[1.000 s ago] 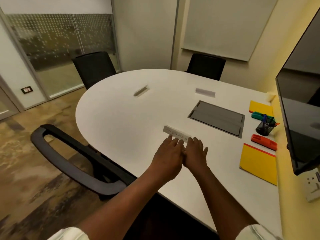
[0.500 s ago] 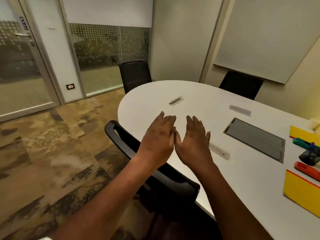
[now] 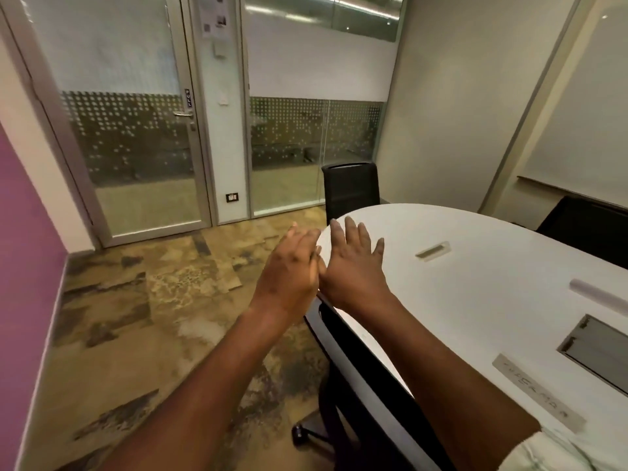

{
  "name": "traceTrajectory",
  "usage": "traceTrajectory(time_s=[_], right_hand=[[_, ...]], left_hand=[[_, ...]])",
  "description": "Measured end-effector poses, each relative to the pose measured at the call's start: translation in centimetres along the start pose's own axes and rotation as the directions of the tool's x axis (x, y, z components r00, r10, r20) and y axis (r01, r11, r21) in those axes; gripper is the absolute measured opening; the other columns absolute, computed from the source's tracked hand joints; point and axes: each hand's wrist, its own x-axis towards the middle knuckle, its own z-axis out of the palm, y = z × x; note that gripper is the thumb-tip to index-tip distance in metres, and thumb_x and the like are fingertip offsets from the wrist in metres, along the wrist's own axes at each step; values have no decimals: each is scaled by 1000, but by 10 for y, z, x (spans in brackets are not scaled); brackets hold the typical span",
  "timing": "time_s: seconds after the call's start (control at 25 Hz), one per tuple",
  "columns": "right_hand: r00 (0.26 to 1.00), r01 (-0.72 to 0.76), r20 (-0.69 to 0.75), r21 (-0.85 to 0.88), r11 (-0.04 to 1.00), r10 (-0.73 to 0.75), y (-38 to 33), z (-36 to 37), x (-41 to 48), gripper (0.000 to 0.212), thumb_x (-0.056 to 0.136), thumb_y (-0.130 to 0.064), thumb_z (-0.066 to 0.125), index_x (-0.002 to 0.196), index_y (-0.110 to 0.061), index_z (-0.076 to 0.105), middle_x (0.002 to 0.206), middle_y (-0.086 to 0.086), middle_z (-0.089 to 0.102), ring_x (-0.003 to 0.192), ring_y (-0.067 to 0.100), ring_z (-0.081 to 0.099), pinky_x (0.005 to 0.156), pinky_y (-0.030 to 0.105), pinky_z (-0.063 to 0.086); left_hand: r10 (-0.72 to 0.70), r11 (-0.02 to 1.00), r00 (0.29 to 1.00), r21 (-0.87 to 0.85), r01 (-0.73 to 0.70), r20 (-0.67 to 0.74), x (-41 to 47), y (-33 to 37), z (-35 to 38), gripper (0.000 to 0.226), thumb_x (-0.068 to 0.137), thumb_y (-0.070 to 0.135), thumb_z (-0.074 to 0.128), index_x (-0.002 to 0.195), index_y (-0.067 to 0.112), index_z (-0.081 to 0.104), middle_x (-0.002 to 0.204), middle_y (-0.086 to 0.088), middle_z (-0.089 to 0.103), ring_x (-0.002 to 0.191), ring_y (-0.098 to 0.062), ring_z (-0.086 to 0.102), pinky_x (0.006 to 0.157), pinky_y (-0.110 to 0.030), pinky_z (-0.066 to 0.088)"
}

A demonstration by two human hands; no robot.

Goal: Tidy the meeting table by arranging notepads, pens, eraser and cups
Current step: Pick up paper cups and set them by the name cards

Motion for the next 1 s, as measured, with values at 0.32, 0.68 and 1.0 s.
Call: traceTrajectory(time_s=[0.32,0.68,1.0], right_hand=[[968,158,190,47,986,-164,-54,73,108,68,97,-41,33,153,-17,2,161,12,-2,147,33,-6,114,60,0],[900,51,435,-49,998,-24,-110,214,242,66,99,-51,18,153,-17,2,161,12,-2,148,32,-3,115,60,2],[858,-160,487,-50,986,163,-166,310,334,72,96,-60,13,153,-15,6,161,12,1,148,32,0,115,59,3]], left_hand=[[-216,971,976,107,216,-11,56,-122,11,43,98,24,41,139,11,43,146,-9,43,142,-20,27,114,-29,21],[-335,941,926,123,317,175,117,-314,58,44,99,23,41,141,11,40,148,-8,39,143,-22,24,114,-32,23],[-340,940,851,173,294,400,184,-462,82,43,101,22,33,143,11,36,150,-9,36,144,-23,21,117,-36,22]])
